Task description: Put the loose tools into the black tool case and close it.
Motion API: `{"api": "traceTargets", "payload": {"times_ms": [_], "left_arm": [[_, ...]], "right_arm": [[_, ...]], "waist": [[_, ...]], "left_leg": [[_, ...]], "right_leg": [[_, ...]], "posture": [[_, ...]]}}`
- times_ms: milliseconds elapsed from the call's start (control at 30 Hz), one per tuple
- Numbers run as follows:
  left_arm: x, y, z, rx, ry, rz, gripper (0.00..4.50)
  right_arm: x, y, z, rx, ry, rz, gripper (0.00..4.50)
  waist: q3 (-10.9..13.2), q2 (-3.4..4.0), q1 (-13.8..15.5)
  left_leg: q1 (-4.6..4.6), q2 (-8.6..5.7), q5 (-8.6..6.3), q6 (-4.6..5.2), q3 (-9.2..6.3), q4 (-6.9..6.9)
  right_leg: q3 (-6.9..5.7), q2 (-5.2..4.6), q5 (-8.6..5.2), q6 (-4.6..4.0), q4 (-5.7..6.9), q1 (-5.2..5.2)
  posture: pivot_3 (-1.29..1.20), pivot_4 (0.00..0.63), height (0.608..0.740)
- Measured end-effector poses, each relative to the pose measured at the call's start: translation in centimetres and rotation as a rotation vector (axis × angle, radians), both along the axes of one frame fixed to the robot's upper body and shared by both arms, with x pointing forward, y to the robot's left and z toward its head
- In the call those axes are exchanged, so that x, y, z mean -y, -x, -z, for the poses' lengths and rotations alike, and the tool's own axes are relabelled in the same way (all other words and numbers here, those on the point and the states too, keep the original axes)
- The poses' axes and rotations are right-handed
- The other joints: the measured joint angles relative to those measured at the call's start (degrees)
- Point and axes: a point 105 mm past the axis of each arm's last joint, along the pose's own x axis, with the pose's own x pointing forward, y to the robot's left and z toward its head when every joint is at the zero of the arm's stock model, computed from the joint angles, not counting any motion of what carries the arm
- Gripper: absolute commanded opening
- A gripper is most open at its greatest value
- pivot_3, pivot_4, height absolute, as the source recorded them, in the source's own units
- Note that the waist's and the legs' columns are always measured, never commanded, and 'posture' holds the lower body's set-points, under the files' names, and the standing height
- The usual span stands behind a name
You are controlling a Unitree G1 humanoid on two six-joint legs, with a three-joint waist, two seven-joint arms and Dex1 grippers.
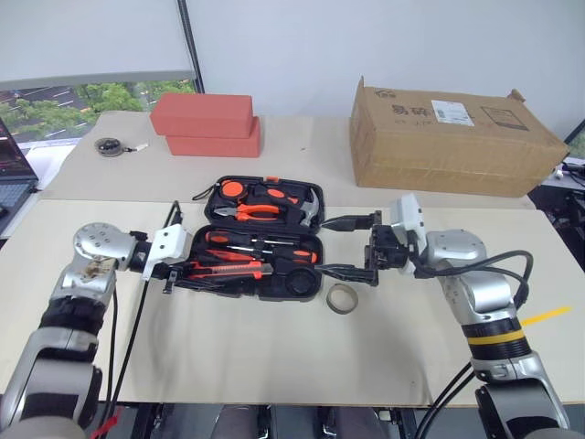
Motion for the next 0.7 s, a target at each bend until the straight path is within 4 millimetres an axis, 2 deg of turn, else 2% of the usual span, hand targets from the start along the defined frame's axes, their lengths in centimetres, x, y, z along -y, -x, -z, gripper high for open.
{"api": "traceTargets", "payload": {"times_ms": [167,433,467,500,633,700], "left_arm": [[0.7,-1.0,0.3,0.016,-0.033,0.031,1.81],[1.1,-1.1,0.6,0.018,-0.050,0.061,1.81],[1.1,-1.1,0.6,0.015,-0.051,0.061,2.79],[1.2,-1.2,0.6,0.015,-0.051,0.060,2.93],[1.4,-1.2,0.5,0.006,-0.038,0.058,4.33],[1.4,-1.3,0.4,0.005,-0.028,0.056,4.47]], "right_arm": [[0.1,0.0,0.0,0.003,-0.004,0.021,4.50],[0.1,0.0,-0.2,0.016,-0.004,0.024,4.50],[0.1,0.0,-0.2,0.016,-0.004,0.025,4.50],[0.1,0.0,-0.2,0.016,-0.004,0.025,4.50],[0.1,0.0,-0.3,0.016,-0.004,0.025,4.50],[0.1,0.0,-0.2,0.015,-0.004,0.025,4.50]], "waist": [[0.0,0.00,0.0],[0.0,0.00,0.0],[0.0,0.00,0.0],[0.0,0.00,0.0],[0.0,0.00,-0.3],[0.0,0.00,-0.6]], "left_leg": [[-0.06,0.00,0.00,0.27,0.01,0.15],[-0.05,0.00,-0.02,0.32,0.01,0.27],[-0.05,0.00,-0.02,0.32,0.01,0.29],[-0.05,0.00,-0.03,0.33,0.00,0.31],[-0.04,0.01,-0.05,0.36,0.02,0.33],[-0.04,0.01,-0.05,0.36,0.02,0.33]], "right_leg": [[0.04,0.04,0.00,0.02,0.04,-0.01],[0.10,0.04,0.00,0.04,0.09,0.02],[0.10,0.04,0.00,0.04,0.10,0.02],[0.10,0.04,0.00,0.04,0.13,0.02],[0.19,0.07,0.00,0.05,0.14,0.02],[0.19,0.08,0.00,0.05,0.14,0.01]], "posture": [[0.00,0.150,0.712],[0.00,0.150,0.712],[0.00,0.150,0.712],[0.00,0.150,0.712],[0.00,0.150,0.712],[0.00,0.150,0.712]]}}
